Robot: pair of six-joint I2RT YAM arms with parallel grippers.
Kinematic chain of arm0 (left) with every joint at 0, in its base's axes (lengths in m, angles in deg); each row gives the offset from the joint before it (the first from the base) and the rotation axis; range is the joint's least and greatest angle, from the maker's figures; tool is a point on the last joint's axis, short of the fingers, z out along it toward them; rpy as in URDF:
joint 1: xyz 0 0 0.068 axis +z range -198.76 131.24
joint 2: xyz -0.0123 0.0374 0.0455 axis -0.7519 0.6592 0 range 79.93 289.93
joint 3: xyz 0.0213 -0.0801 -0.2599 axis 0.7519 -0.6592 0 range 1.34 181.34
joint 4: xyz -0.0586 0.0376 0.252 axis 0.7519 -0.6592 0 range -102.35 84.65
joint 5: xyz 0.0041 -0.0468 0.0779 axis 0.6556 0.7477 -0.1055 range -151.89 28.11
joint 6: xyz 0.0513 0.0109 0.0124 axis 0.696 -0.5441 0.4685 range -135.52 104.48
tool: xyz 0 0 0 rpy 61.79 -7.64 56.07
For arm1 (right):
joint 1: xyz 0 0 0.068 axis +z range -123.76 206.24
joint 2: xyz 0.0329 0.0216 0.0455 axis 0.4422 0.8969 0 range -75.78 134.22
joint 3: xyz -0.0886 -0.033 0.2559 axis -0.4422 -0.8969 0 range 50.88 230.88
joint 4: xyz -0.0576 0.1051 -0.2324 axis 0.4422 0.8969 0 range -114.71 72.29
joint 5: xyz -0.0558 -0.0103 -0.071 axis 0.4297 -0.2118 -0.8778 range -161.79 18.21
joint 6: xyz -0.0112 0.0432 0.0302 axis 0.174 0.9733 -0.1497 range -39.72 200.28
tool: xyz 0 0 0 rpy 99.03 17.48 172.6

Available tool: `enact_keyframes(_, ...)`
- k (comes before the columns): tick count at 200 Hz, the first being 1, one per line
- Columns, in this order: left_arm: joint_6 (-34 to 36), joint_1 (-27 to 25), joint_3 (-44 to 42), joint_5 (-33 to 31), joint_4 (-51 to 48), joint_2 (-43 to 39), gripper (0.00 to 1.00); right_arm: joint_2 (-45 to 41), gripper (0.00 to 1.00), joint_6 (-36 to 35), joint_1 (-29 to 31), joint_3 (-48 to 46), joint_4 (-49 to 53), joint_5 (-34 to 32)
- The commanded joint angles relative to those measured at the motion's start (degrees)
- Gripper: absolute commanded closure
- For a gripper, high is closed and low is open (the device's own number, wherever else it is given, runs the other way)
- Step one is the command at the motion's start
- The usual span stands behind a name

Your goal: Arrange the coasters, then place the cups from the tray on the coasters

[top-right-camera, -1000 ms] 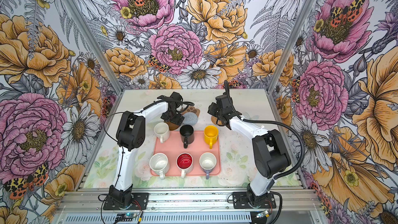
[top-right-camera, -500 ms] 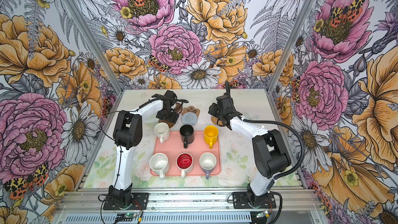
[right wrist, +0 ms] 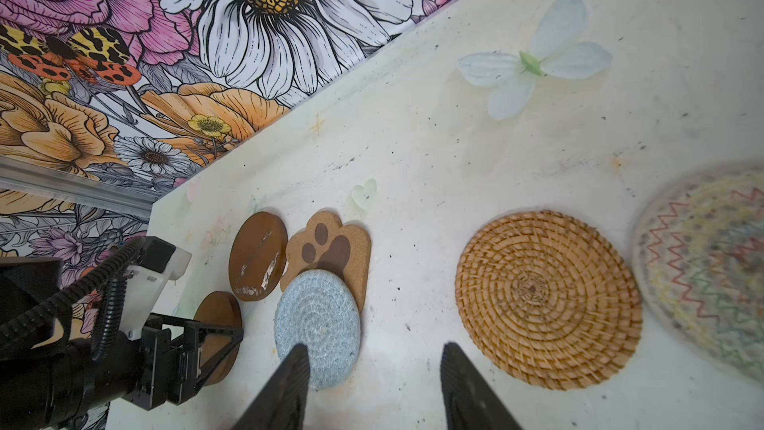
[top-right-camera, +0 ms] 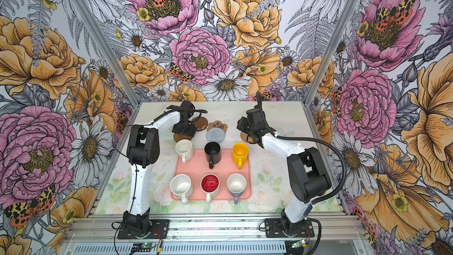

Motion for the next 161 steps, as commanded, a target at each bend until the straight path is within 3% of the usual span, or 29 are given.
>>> enact_keyframes(1, -0.9, 1.9, 0.3, -1.1, 0.7, 2.2, 0.15, -0.9, 0.47, 0.6, -0.4, -0.4, -1.5, 0.6)
enact_keyframes(161, 0.4, 7.8, 3.3, -0.5, 2.5, 4.4, 0.15, -2.2, 0.49, 1.3, -0.1, -1.2, -1.5, 0.5)
